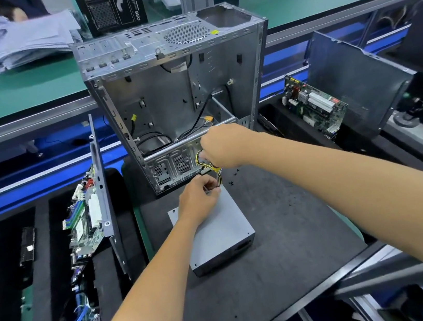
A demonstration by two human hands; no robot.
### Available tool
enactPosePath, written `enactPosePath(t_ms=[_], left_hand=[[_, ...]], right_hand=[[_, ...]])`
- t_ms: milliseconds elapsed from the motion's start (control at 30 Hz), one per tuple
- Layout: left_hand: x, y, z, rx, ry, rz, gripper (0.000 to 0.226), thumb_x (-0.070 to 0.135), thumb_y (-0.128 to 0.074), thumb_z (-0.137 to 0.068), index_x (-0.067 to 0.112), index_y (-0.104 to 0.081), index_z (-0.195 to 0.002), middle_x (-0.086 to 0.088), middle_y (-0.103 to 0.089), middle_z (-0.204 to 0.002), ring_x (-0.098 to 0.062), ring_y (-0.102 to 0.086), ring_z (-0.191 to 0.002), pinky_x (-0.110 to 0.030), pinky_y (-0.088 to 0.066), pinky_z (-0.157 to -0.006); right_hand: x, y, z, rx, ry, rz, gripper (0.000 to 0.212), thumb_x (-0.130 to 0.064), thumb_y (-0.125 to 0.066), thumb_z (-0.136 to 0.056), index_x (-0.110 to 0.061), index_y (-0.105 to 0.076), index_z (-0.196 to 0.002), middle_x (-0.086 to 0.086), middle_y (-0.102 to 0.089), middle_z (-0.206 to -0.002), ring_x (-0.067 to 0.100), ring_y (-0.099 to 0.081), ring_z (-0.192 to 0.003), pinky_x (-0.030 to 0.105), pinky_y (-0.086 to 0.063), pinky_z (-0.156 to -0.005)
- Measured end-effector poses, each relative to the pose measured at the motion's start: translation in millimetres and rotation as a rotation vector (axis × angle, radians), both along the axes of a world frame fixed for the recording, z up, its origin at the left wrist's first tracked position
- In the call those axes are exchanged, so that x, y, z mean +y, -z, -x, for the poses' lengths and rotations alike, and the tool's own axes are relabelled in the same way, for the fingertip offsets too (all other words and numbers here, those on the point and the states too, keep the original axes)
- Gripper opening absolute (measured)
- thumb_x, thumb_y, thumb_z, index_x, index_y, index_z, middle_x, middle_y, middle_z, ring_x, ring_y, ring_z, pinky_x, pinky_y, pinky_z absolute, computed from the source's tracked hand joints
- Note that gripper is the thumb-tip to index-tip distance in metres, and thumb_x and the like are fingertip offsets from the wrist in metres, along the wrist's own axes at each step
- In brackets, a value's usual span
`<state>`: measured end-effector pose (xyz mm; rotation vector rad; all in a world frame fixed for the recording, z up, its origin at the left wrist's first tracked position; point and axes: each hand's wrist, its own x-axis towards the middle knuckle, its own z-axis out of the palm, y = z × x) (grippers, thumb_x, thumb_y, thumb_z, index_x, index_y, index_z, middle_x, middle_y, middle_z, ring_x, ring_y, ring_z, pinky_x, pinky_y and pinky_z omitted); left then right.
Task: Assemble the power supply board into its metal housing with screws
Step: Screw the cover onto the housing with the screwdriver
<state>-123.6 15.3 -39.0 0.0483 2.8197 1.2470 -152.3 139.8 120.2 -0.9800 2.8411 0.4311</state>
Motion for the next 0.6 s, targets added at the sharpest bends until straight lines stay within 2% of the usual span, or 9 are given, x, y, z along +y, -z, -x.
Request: enactPosePath(t_ms=[100, 167, 233, 267, 300, 367, 467, 533, 600], left_hand=[[0.1, -0.1, -1.3, -0.003, -0.004, -0.015, 0.010, 0.034, -0.064, -0.079, 0.041, -0.057, -0.078, 0.022, -0.059, -0.081, 0.009, -0.052, -0.078, -0.025, -0.035, -0.072], [-0.1, -0.1, -2.2, -0.004, -0.009, -0.018, 0.010, 0.034, -0.064, -0.079, 0.040, -0.056, -0.078, 0.021, -0.059, -0.081, 0.008, -0.052, -0.078, -0.024, -0.035, -0.072], [-0.2, 0.0, -1.5, -0.007, -0.003, -0.018, 0.010, 0.034, -0.064, -0.079, 0.039, -0.056, -0.077, 0.020, -0.059, -0.081, 0.006, -0.053, -0.078, -0.025, -0.035, -0.072], [0.0, 0.3, -0.8, -0.008, 0.000, -0.019, 0.010, 0.033, -0.064, -0.079, 0.040, -0.056, -0.077, 0.020, -0.059, -0.082, 0.005, -0.053, -0.078, -0.025, -0.035, -0.072], [-0.2, 0.3, -0.5, -0.006, 0.003, -0.015, 0.011, 0.033, -0.064, -0.080, 0.040, -0.055, -0.076, 0.019, -0.059, -0.083, 0.004, -0.052, -0.078, -0.025, -0.035, -0.072], [-0.4, 0.0, -0.7, -0.001, 0.013, -0.003, 0.011, 0.033, -0.064, -0.080, 0.039, -0.056, -0.077, 0.019, -0.059, -0.084, 0.005, -0.052, -0.078, -0.026, -0.035, -0.073], [-0.6, 0.0, -0.3, 0.004, 0.008, -0.006, 0.008, 0.033, -0.064, -0.081, 0.037, -0.058, -0.079, 0.019, -0.059, -0.085, 0.007, -0.052, -0.077, -0.025, -0.035, -0.073], [-0.4, -0.4, 0.2, 0.002, 0.009, -0.008, 0.008, 0.033, -0.065, -0.080, 0.037, -0.058, -0.079, 0.019, -0.059, -0.084, 0.006, -0.052, -0.077, -0.025, -0.035, -0.073], [0.0, -0.2, 0.6, 0.001, 0.008, -0.002, 0.009, 0.032, -0.064, -0.080, 0.038, -0.057, -0.077, 0.020, -0.059, -0.083, 0.006, -0.052, -0.077, -0.025, -0.035, -0.072]], right_hand=[[-0.2, 0.5, 0.7, -0.128, 0.056, 0.068, 0.015, -0.015, -0.045, -0.095, -0.012, -0.035, -0.085, 0.003, -0.039, -0.085, 0.014, -0.037, -0.056, 0.029, -0.026, -0.045], [-0.7, -1.1, 1.4, -0.207, 0.059, 0.123, 0.012, -0.007, -0.052, -0.087, -0.010, -0.042, -0.094, 0.006, -0.040, -0.098, 0.019, -0.047, -0.063, 0.029, -0.032, -0.051], [-1.1, 0.1, 3.2, -0.171, 0.054, 0.127, 0.005, -0.007, -0.054, -0.087, -0.007, -0.053, -0.091, 0.007, -0.049, -0.094, 0.022, -0.052, -0.075, 0.028, -0.035, -0.055], [-1.9, 0.5, 3.3, -0.133, 0.069, 0.137, 0.008, -0.011, -0.053, -0.088, -0.007, -0.052, -0.082, 0.006, -0.050, -0.084, 0.022, -0.050, -0.073, 0.028, -0.033, -0.053], [-2.3, 2.4, 4.5, -0.096, 0.096, 0.152, 0.021, -0.015, -0.051, -0.091, -0.009, -0.046, -0.072, 0.005, -0.047, -0.073, 0.019, -0.045, -0.067, 0.028, -0.030, -0.049], [-2.4, 4.2, 3.9, -0.051, 0.142, 0.141, 0.035, -0.024, -0.045, -0.097, -0.010, -0.035, -0.066, 0.002, -0.039, -0.064, 0.016, -0.036, -0.059, 0.029, -0.031, -0.049], [-1.9, 0.7, 4.7, -0.136, 0.170, 0.092, 0.031, -0.029, -0.042, -0.100, -0.010, -0.039, -0.075, 0.006, -0.046, -0.076, 0.020, -0.043, -0.062, 0.033, -0.040, -0.060], [0.8, -4.7, 4.9, -0.271, 0.180, 0.128, 0.014, -0.017, -0.047, -0.094, -0.003, -0.045, -0.094, 0.012, -0.048, -0.098, 0.024, -0.048, -0.065, 0.034, -0.042, -0.060], [2.1, -7.4, 4.5, -0.310, 0.144, 0.158, 0.023, 0.001, -0.047, -0.085, 0.008, -0.054, -0.105, 0.015, -0.051, -0.100, 0.028, -0.050, -0.064, 0.033, -0.038, -0.053]])
